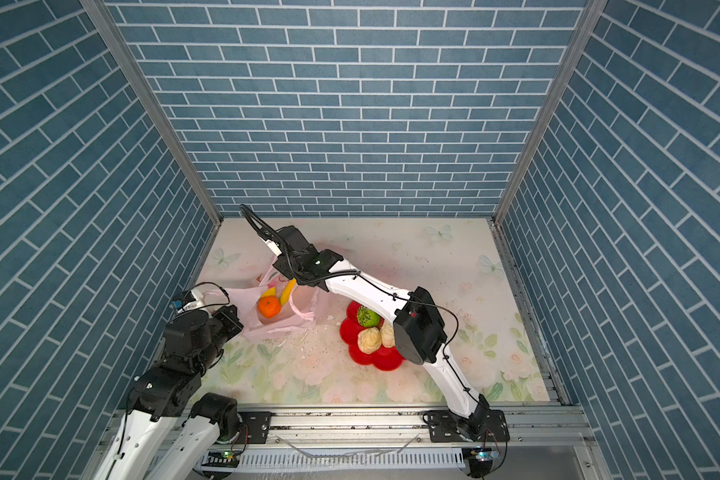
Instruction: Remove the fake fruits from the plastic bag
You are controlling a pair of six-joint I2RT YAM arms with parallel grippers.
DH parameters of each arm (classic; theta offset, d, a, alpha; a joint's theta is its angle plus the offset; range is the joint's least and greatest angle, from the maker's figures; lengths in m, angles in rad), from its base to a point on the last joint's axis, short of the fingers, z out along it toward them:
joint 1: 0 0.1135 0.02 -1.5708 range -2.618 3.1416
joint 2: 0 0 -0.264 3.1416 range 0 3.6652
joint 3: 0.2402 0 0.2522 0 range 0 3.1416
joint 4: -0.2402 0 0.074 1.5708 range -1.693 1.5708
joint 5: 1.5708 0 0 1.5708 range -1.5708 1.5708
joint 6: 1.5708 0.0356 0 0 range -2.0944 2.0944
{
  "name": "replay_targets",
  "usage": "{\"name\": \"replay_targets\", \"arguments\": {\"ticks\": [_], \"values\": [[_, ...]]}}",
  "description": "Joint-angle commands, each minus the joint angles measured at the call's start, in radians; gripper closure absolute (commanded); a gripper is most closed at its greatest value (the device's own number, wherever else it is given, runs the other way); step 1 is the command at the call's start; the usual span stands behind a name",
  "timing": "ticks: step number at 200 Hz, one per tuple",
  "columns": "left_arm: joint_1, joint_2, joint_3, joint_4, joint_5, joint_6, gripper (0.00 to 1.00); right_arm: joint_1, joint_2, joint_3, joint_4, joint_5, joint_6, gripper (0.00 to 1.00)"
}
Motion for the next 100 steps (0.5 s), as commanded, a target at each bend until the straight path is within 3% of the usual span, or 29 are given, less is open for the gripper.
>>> {"name": "replay_targets", "arguments": {"ticks": [1,100], "values": [[-0.005,-0.014,-0.037,0.028,-0.017,0.001,0.96,0.023,-0.067,-0.047,0.041,-0.011,-0.072,1.0],[-0.004,-0.076,-0.188,0.037,-0.062,-0.07,0.93,0.092,-0.191,-0.184,0.171,0.049,-0.156,1.0]]}}
